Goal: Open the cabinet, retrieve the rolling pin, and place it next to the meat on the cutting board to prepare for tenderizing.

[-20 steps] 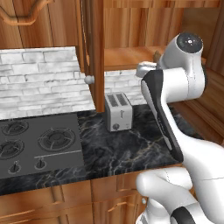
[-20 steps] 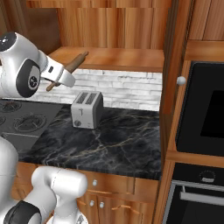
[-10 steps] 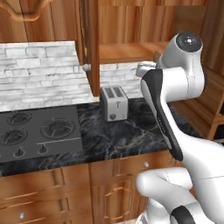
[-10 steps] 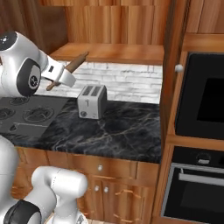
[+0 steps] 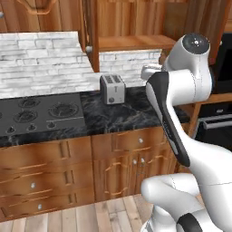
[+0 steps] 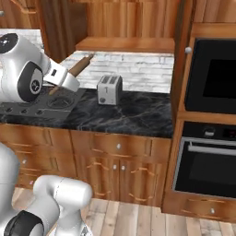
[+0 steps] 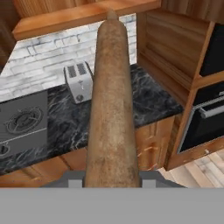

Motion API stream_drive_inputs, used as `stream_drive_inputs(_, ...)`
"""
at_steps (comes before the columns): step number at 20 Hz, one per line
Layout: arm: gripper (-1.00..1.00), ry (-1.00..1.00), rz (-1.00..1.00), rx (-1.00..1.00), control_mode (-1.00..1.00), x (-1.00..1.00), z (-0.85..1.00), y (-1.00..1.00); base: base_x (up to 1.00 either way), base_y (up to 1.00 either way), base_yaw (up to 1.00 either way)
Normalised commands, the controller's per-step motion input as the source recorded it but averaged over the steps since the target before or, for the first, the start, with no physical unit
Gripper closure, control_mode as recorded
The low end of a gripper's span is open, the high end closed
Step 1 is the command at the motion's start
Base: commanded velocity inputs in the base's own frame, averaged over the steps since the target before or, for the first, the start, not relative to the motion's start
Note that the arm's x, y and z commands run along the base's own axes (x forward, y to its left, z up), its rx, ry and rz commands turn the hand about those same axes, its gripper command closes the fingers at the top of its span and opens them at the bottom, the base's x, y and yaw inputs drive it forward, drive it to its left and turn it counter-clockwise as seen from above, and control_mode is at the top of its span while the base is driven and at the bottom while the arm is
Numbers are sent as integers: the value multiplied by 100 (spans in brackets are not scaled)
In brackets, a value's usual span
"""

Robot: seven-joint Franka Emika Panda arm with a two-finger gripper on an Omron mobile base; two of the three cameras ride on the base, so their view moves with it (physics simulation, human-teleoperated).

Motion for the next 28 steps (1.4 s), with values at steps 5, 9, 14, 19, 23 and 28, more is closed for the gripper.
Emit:
stream_drive_inputs(5,100,0,0,0,100,0,0,0,-99,33,-12)
stream_drive_inputs(9,100,0,0,0,100,0,0,0,-89,35,-15)
stream_drive_inputs(14,100,0,0,0,100,0,0,0,-82,38,-16)
stream_drive_inputs(19,100,0,0,0,100,0,0,0,-66,52,-11)
stream_drive_inputs(23,100,0,0,0,100,0,0,0,-42,77,7)
stream_drive_inputs(28,100,0,0,0,100,0,0,0,-26,83,21)
